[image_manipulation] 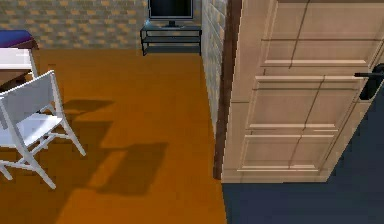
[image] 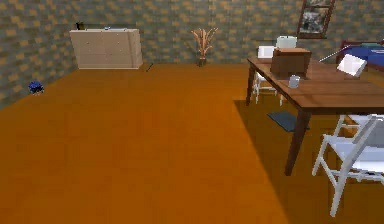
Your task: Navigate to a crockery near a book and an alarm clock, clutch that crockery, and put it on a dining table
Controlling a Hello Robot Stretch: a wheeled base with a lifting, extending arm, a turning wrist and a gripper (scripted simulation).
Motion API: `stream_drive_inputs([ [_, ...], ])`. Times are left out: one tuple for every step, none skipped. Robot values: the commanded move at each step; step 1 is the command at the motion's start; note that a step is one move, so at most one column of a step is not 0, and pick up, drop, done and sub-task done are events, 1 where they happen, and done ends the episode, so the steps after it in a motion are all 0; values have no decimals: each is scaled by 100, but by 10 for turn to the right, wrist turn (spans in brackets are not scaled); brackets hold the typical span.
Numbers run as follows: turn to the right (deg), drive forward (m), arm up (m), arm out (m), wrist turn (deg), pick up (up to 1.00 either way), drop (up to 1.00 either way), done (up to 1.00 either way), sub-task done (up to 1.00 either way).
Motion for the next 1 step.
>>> stream_drive_inputs([
  [-60, 0, 0, 0, 0, 0, 0, 0, 0],
])
